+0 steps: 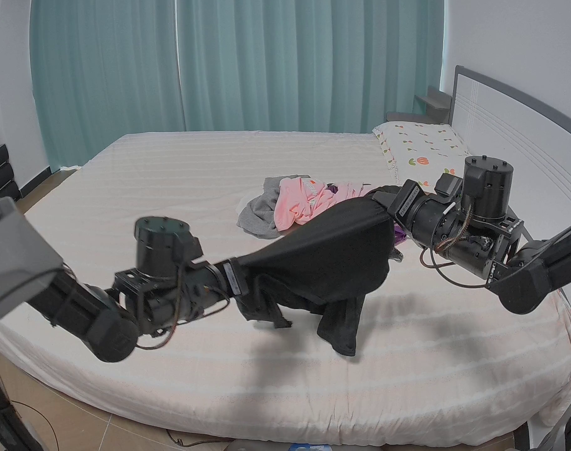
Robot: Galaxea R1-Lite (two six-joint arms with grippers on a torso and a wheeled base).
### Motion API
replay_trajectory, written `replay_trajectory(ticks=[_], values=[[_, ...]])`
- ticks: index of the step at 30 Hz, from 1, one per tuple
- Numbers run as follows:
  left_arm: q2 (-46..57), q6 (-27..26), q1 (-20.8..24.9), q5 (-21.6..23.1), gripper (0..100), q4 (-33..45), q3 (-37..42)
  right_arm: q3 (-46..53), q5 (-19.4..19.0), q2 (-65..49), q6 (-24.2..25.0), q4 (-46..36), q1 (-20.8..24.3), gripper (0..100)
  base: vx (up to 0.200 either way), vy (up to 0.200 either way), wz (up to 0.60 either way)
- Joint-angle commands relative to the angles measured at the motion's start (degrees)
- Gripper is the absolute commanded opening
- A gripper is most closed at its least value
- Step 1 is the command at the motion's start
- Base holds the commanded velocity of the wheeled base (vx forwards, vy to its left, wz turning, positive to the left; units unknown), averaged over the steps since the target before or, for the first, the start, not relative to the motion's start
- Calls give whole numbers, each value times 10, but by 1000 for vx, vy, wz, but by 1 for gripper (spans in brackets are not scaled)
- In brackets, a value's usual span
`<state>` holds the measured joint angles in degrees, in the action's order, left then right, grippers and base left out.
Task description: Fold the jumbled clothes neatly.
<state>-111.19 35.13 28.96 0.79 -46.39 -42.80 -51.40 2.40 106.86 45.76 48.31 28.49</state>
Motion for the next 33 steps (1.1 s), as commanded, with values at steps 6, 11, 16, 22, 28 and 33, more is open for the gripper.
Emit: replay_trajectory(ticks=[6, 11, 16, 22, 28, 33], values=[[198, -5, -59, 0, 0, 132, -45, -22, 2, 34, -23, 8, -30, 0, 0, 0, 0], [199, -4, -59, -1, 0, 149, -36, -11, 1, 40, -23, 8, -29, 0, 0, 0, 0], [184, -2, -56, 0, 0, 145, 4, 24, -10, 56, -19, 8, -27, 0, 0, 0, 0], [160, 2, -53, 2, 0, 147, 9, 18, -15, 103, -16, 9, -27, 0, 0, 0, 0], [134, 4, -43, 3, 0, 145, 25, 16, -21, 138, 6, 10, -26, 100, 0, 0, 0], [116, 49, -25, 4, 0, 143, 18, 24, -60, 150, 39, 9, -24, 100, 0, 0, 0]])
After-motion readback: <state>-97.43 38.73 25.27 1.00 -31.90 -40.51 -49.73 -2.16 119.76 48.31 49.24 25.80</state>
